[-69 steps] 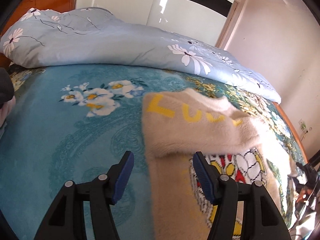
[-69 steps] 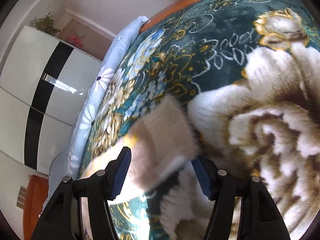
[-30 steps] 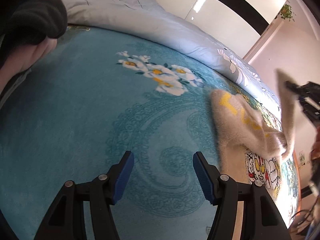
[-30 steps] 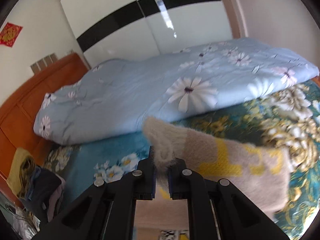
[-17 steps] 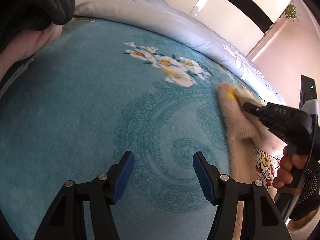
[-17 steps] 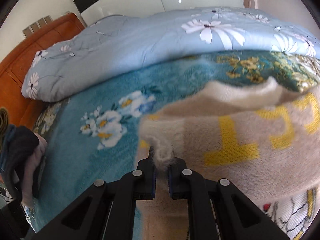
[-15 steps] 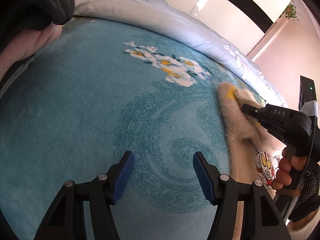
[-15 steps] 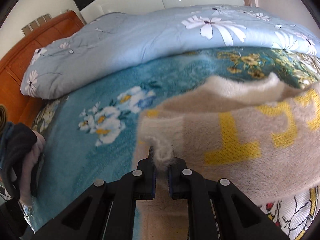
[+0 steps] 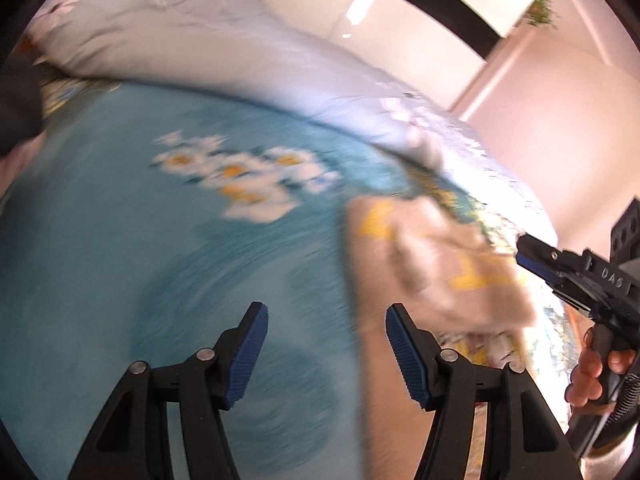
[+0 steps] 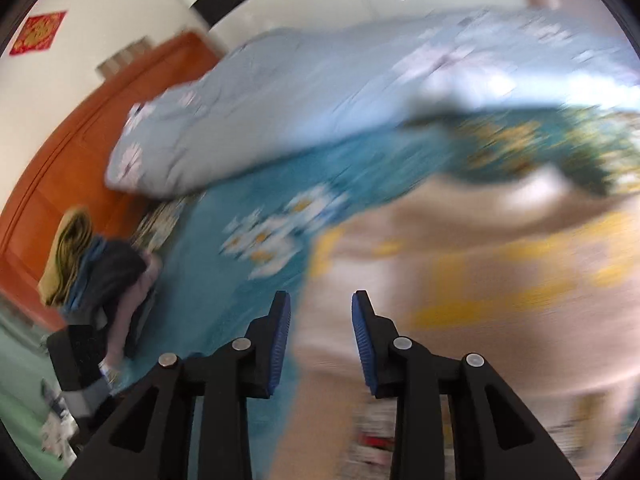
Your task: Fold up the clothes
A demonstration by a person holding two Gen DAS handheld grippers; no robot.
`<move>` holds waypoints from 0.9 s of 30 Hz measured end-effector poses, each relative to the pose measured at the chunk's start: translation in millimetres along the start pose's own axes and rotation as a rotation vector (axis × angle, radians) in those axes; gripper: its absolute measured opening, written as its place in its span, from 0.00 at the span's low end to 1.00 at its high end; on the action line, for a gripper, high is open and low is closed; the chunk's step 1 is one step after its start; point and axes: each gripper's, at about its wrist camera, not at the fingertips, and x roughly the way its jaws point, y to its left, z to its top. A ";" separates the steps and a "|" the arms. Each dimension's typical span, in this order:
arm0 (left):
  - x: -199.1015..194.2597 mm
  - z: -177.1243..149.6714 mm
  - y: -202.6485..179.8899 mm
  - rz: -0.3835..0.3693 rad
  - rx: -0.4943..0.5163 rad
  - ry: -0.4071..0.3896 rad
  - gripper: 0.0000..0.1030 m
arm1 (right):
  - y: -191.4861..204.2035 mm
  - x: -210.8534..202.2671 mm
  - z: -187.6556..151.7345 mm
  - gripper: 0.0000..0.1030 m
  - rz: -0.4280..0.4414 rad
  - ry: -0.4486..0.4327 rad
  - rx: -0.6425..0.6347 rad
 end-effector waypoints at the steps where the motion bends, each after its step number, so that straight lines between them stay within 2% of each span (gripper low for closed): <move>1: 6.7 4.8 -8.4 -0.028 0.012 0.006 0.64 | -15.0 -15.9 4.3 0.33 -0.044 -0.034 0.012; 2: 13.3 9.7 -16.8 -0.056 0.024 0.012 0.64 | -30.4 -30.1 7.5 0.33 -0.081 -0.061 0.032; 6: 35.0 13.5 -29.5 -0.059 0.034 0.039 0.64 | -90.6 -67.0 7.8 0.33 -0.151 -0.096 0.169; 10: 56.7 17.3 -42.2 -0.062 0.045 0.066 0.64 | -124.8 -73.4 0.2 0.34 -0.172 -0.092 0.206; 12: 67.5 19.1 -48.5 -0.064 0.050 0.080 0.64 | -136.8 -69.3 -1.8 0.34 -0.214 -0.084 0.213; 14: 78.3 21.0 -54.8 -0.065 0.056 0.094 0.64 | -143.6 -66.7 -4.4 0.34 -0.217 -0.086 0.221; 18: 71.3 11.9 -58.3 -0.031 0.110 0.038 0.64 | -155.4 -64.4 -7.2 0.34 -0.189 -0.092 0.238; 20: 63.5 5.0 -60.5 -0.009 0.149 -0.009 0.64 | -156.8 -63.9 -8.9 0.34 -0.186 -0.088 0.228; 24: 42.3 0.4 -58.8 -0.028 0.170 -0.111 0.64 | -152.9 -65.7 -14.3 0.34 -0.194 -0.081 0.195; 27: 52.5 7.0 -60.5 -0.068 0.170 -0.069 0.64 | -153.4 -64.7 -16.7 0.35 -0.192 -0.077 0.187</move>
